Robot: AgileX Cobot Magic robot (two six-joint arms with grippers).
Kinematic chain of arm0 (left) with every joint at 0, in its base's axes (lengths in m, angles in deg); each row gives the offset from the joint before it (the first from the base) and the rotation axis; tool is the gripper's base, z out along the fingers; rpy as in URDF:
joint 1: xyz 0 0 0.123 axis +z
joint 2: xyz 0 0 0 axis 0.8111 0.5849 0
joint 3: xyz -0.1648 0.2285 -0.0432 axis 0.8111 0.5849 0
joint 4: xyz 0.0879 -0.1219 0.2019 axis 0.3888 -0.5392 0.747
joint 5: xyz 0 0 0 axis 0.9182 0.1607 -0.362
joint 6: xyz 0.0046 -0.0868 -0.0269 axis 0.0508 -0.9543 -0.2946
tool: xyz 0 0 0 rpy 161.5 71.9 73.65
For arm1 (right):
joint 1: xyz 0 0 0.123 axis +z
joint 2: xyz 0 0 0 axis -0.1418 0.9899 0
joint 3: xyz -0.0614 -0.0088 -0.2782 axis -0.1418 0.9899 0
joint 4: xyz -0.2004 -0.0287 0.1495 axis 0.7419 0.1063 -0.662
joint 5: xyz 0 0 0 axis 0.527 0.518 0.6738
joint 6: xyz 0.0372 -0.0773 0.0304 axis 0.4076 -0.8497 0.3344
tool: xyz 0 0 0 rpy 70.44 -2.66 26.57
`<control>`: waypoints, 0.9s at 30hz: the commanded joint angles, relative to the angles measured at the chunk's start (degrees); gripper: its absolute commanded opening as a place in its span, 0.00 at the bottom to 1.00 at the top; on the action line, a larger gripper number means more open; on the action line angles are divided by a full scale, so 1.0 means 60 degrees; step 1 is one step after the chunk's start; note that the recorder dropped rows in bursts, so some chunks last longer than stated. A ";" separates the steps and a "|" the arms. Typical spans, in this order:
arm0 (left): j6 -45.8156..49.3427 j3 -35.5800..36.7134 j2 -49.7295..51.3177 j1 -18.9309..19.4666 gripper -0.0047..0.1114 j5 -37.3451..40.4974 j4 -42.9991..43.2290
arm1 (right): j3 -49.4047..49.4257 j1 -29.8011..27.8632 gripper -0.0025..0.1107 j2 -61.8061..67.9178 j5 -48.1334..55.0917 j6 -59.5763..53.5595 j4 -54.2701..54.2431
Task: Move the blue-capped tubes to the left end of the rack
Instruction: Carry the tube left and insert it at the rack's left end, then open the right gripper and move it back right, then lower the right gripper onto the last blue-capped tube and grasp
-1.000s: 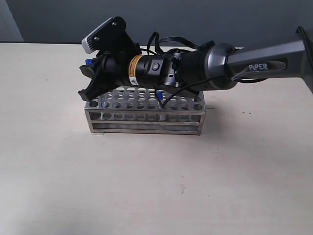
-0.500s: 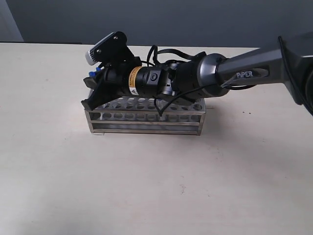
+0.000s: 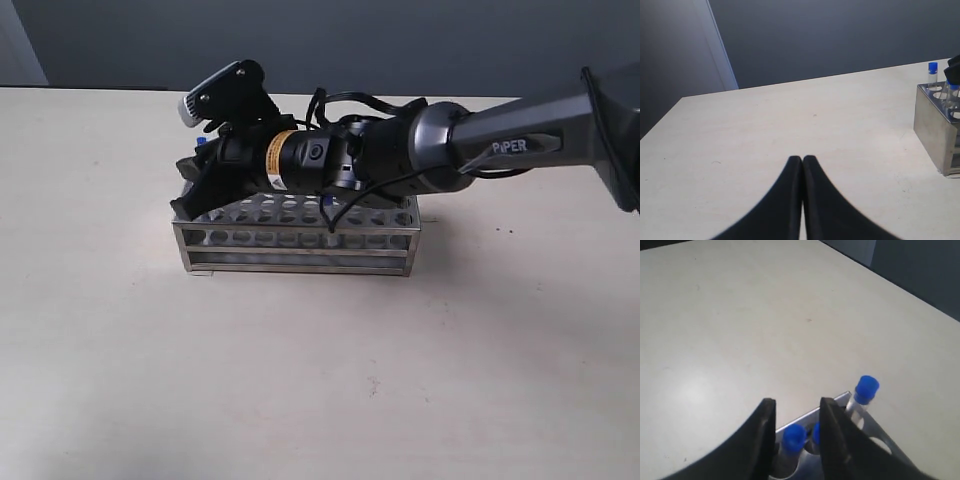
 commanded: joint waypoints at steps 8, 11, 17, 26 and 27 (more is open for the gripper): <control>-0.0033 -0.0018 0.0043 -0.0065 0.04 -0.0128 -0.0023 | 0.0136 -0.0116 0.29 -0.2231 0.0568 0.0354 0.1334; -0.0033 -0.0018 0.0043 -0.0065 0.04 -0.0128 -0.0023 | 0.0705 -0.0537 0.29 -0.3058 0.0891 0.0333 0.1448; -0.0033 -0.0018 0.0043 -0.0065 0.04 -0.0128 -0.0023 | 0.3268 -0.1872 0.29 -0.4638 -0.0457 0.0351 0.0793; -0.0033 -0.0018 0.0043 -0.0065 0.04 -0.0128 -0.0023 | 0.5336 -0.2400 0.29 -0.4357 -0.1884 -0.0333 0.0702; -0.0033 -0.0018 0.0043 -0.0065 0.04 -0.0128 -0.0023 | 0.5336 -0.2400 0.29 -0.4204 -0.1923 -0.0333 0.0702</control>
